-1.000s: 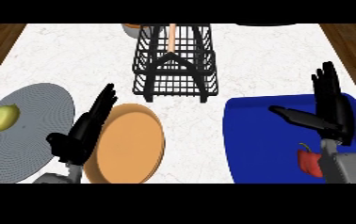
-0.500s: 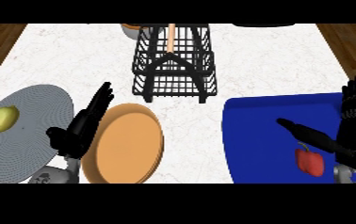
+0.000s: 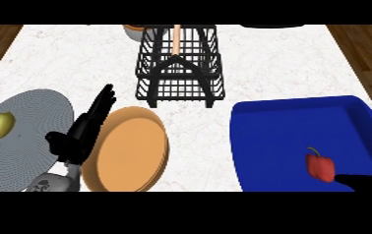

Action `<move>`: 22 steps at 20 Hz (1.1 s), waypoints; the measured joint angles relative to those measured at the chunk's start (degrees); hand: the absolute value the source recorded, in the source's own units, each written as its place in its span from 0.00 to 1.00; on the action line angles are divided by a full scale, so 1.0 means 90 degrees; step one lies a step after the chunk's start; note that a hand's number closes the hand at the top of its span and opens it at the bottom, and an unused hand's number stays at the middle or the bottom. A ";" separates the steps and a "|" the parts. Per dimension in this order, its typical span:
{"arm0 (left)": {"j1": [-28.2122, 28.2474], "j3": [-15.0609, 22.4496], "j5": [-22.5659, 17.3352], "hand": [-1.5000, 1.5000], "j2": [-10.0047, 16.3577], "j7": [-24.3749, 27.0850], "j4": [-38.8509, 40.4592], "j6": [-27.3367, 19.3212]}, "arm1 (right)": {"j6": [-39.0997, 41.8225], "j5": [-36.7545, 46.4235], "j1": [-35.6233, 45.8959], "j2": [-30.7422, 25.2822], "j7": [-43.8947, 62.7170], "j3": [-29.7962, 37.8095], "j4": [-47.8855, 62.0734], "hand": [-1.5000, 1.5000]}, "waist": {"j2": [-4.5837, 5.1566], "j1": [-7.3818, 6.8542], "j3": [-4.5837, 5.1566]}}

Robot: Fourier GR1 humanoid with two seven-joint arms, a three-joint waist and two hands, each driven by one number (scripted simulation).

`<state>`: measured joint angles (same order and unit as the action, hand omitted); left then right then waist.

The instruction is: Pick the bell pepper from the tray and place it in the tiered basket

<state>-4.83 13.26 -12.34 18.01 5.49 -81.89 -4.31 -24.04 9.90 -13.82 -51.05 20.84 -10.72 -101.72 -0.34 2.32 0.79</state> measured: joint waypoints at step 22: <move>-0.0243 -0.0041 0.0124 0.50 -0.0264 0.0025 0.0240 0.0294 | 0.1897 0.1705 0.0239 -0.0498 0.5064 -0.1014 -0.2642 0.00 | 0.0039 -0.0286 -0.0085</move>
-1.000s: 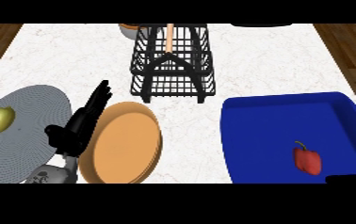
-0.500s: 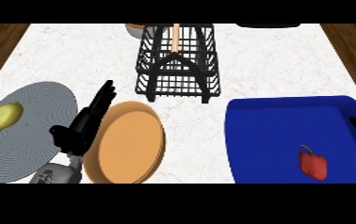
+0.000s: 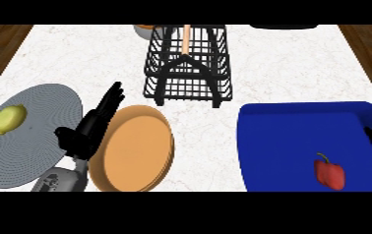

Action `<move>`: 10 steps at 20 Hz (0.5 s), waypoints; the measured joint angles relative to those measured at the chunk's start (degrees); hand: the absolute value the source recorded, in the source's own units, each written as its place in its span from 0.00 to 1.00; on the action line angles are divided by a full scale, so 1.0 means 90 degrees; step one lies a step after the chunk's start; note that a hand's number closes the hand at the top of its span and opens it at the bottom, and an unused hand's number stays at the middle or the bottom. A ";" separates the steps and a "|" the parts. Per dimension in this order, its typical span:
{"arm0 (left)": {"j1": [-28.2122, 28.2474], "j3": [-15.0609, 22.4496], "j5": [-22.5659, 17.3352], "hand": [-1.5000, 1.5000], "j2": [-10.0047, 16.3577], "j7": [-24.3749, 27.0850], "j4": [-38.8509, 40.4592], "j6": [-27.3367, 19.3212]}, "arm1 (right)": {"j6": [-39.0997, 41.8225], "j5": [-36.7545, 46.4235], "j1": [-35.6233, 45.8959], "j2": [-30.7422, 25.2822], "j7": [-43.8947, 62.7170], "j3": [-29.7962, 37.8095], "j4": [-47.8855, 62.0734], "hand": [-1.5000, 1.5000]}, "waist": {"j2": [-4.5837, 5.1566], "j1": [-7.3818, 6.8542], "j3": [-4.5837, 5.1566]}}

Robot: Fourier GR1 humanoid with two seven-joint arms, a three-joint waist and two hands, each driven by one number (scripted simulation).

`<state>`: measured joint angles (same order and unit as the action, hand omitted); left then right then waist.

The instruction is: Pick the bell pepper from the tray and place it in the tiered basket

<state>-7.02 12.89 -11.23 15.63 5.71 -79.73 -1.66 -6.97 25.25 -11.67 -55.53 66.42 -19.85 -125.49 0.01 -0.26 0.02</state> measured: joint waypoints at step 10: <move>-0.0039 -0.0196 0.0110 0.50 -0.0095 0.0078 0.0164 0.0143 | 0.0125 0.0662 0.0038 0.1188 -0.0248 -0.0123 0.0824 0.00 | -0.0014 0.0029 -0.0015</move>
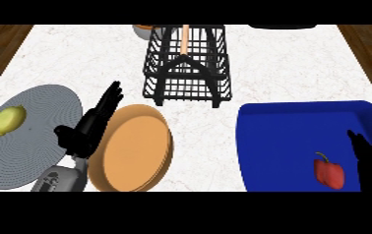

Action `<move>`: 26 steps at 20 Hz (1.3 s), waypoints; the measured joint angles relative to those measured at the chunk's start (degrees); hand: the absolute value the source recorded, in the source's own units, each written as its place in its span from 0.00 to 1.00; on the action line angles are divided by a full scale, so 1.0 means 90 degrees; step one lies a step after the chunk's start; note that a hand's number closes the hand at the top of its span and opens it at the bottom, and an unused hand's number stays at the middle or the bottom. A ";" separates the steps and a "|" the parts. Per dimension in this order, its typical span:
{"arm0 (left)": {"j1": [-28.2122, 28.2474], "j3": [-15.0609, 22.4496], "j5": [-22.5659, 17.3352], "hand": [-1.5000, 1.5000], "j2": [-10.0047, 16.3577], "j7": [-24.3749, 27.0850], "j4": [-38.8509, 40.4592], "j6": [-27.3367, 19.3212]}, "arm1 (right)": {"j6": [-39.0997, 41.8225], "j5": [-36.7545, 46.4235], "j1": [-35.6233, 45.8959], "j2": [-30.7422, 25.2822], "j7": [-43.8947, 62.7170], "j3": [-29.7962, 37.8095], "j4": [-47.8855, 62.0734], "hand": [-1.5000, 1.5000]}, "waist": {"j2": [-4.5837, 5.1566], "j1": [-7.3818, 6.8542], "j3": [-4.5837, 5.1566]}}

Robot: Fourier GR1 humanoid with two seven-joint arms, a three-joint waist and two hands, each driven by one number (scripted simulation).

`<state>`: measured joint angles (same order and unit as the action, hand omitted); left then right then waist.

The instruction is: Pick the bell pepper from the tray and place it in the tiered basket

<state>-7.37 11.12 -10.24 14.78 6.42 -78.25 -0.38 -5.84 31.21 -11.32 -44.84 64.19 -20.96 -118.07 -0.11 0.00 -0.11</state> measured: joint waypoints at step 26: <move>0.0071 -0.0417 0.0512 0.50 -0.0417 -0.0132 -0.0121 0.0313 | -0.0212 0.0836 -0.0057 0.1861 -0.1929 0.1033 0.2094 1.00 | -0.0005 0.0010 -0.0002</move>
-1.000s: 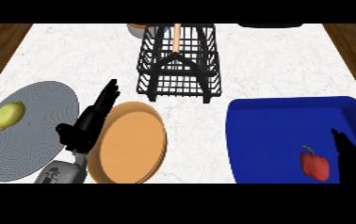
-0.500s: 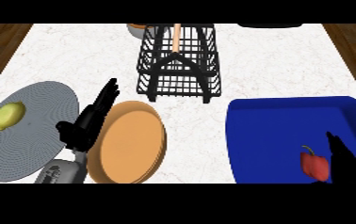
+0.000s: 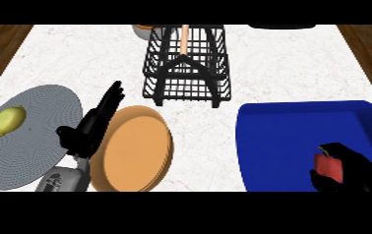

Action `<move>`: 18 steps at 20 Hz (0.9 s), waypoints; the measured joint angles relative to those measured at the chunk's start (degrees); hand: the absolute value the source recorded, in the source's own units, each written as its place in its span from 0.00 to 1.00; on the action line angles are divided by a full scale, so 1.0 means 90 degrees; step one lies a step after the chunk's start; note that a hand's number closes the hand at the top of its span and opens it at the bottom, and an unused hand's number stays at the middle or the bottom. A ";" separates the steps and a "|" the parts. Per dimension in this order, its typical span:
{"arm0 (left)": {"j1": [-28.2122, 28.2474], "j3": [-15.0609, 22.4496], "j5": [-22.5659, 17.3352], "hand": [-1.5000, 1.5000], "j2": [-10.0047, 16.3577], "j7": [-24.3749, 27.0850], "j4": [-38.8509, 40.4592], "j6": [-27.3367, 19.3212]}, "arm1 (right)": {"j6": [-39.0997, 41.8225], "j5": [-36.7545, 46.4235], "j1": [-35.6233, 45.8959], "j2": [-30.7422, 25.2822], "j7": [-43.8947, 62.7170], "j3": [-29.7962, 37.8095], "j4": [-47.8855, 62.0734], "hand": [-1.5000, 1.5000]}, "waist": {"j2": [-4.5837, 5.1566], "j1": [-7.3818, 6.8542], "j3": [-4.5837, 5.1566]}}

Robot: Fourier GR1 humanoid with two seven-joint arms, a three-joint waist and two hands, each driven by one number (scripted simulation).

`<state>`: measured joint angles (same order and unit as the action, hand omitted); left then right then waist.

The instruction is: Pick the bell pepper from the tray and place it in the tiered basket

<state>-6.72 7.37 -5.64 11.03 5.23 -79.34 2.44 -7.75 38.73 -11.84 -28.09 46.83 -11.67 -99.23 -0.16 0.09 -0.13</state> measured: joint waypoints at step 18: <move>-0.0119 -0.0074 0.0271 0.50 -0.0295 0.0053 0.0100 0.0104 | 0.1451 -0.0087 0.1730 -0.1126 -0.2994 0.0393 0.1597 1.00 | 0.0029 -0.0149 -0.0011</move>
<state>-7.80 6.70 -3.19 8.37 5.70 -78.44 3.38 5.31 37.95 3.73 -38.23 19.88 -8.13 -84.85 0.10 -1.25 -0.23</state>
